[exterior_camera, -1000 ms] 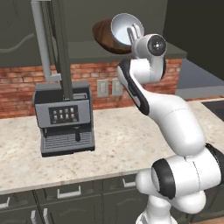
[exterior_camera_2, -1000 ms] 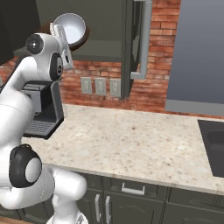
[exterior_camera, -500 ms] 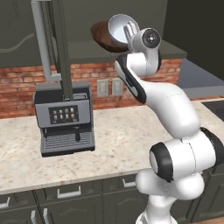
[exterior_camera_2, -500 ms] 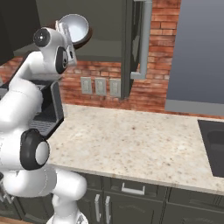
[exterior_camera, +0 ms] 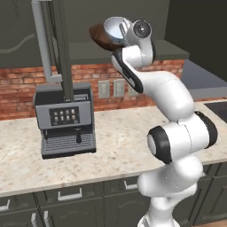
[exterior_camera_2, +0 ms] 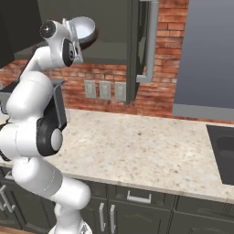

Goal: Pick up the bowls on the counter and stack them on top of one another in the open cabinet. Place the smaller bowl on top of the larger bowl.

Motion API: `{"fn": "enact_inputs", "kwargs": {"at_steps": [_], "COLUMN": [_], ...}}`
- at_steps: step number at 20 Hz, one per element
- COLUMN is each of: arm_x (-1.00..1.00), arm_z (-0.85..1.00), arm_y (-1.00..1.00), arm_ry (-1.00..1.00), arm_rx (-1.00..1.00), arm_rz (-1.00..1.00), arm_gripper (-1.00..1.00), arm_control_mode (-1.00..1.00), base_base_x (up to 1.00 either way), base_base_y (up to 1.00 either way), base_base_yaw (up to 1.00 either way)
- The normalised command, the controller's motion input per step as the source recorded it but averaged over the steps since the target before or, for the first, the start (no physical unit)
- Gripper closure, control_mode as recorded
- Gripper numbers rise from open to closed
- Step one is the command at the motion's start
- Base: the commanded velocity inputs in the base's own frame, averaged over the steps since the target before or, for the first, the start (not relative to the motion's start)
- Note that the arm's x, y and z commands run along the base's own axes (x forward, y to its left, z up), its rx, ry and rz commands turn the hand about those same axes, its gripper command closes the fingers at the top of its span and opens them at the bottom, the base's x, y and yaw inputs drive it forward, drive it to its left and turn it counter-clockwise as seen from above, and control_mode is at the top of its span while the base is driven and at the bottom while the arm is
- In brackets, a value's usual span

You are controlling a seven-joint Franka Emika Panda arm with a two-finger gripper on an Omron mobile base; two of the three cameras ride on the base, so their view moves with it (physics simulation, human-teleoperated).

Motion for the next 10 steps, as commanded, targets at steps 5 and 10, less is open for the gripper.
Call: {"fn": "enact_inputs", "kwargs": {"at_steps": [5,10], "arm_x": [0.57,-0.52], "arm_z": [0.03,0.3], "arm_y": [0.22,-0.09], "arm_ry": [0.0,0.0], "arm_rx": [-0.01,0.0], "arm_rz": [-0.06,-0.03], "arm_gripper": [-1.0,-1.0], "arm_control_mode": [-1.0,-1.0], "base_base_x": [0.0,0.0], "base_base_y": [0.0,0.0], "base_base_yaw": [0.0,0.0]}}
